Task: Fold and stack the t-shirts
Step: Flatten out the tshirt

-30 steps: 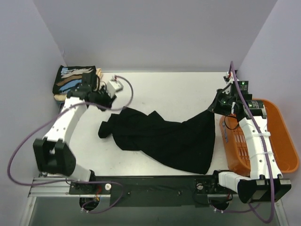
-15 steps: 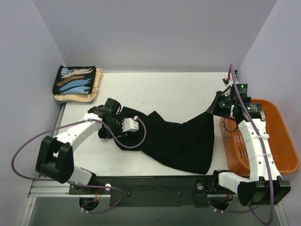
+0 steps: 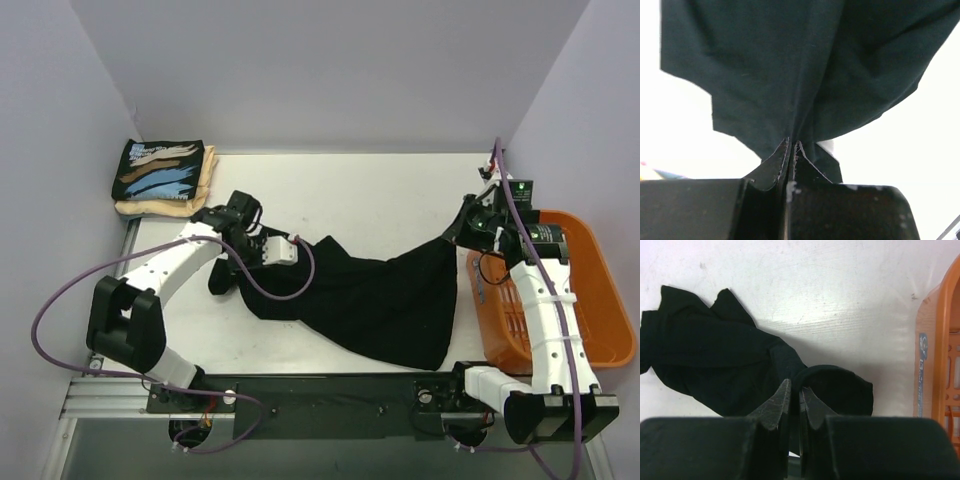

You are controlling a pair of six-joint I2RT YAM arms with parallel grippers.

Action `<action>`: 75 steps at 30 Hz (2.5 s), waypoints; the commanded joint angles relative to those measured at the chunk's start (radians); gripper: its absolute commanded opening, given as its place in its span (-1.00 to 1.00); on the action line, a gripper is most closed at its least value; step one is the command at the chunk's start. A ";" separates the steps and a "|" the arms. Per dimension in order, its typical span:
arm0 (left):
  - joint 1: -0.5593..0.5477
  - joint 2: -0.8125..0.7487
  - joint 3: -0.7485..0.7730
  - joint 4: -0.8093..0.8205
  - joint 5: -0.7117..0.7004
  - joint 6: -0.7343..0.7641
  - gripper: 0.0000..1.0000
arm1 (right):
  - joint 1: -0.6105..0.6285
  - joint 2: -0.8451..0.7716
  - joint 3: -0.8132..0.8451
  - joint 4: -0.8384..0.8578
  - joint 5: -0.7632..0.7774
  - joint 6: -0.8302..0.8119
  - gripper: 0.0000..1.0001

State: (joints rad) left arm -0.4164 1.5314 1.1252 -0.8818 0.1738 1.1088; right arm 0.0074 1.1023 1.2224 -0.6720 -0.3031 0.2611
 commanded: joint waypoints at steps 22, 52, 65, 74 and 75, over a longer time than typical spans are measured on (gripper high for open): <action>0.194 -0.375 1.328 -0.140 -0.220 -0.360 -1.00 | -0.018 -0.229 1.085 -0.008 0.171 -0.105 -1.00; 0.226 0.022 0.537 0.159 -0.142 -0.414 -1.00 | 0.117 0.739 0.854 0.298 -0.180 -0.209 -1.00; 0.320 0.786 1.030 0.336 -0.231 -0.586 -1.00 | 0.011 1.424 1.118 0.727 -0.053 0.371 -1.00; 0.327 1.012 1.344 0.363 -0.346 -0.576 -1.00 | -0.035 1.478 1.198 0.931 0.117 0.506 -1.00; 0.326 1.013 1.343 0.377 -0.347 -0.564 -1.00 | -0.034 1.489 1.212 0.931 0.121 0.504 -1.00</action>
State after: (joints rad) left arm -0.0937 2.5240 2.3894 -0.5892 -0.1013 0.5449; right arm -0.0254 2.6102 2.3844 0.1127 -0.2764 0.6975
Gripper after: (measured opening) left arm 0.022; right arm 0.024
